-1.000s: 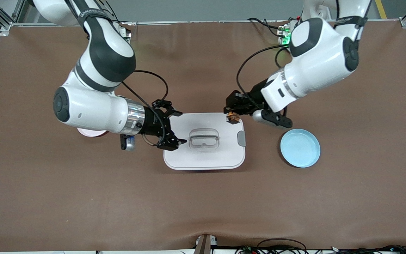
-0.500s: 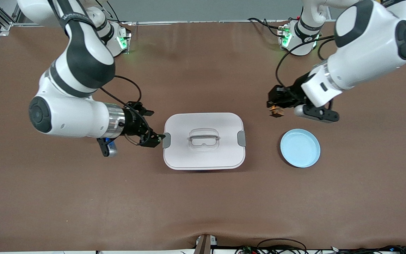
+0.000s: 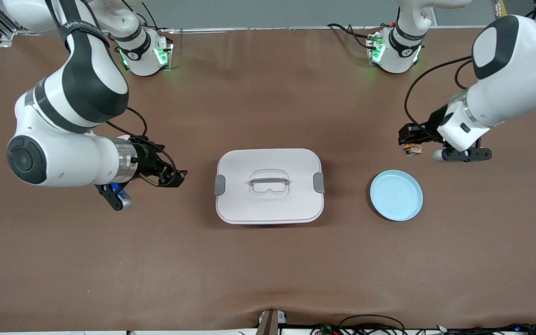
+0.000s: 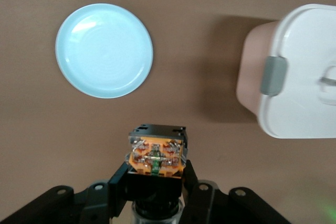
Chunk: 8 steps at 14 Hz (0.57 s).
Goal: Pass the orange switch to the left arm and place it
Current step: 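Carry the switch with the left gripper over the blue dish while the right gripper retracts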
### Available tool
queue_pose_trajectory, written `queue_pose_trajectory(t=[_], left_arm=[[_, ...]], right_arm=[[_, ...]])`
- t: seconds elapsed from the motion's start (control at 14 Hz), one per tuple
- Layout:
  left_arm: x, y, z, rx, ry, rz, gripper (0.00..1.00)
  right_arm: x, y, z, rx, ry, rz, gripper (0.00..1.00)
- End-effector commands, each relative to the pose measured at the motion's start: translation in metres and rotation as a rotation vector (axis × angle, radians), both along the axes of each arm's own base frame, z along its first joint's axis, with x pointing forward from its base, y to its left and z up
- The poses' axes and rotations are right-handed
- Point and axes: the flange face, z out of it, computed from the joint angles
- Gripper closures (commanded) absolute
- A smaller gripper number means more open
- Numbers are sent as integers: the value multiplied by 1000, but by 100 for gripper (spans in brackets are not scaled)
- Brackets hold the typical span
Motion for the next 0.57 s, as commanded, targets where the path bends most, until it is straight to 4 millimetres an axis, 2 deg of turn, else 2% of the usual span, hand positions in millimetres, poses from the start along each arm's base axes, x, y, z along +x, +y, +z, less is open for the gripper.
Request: queue_pose_trajectory(t=[0.0, 0.21, 0.5], left_arm=[[-7, 20, -2, 56, 8, 94, 100], [-9, 27, -20, 131, 35, 176, 100], [3, 28, -47, 139, -12, 332, 100]], right_arm=[[3, -25, 4, -13, -7, 100, 0], [3, -60, 7, -42, -34, 294, 0], [1, -106, 26, -55, -75, 508, 0]])
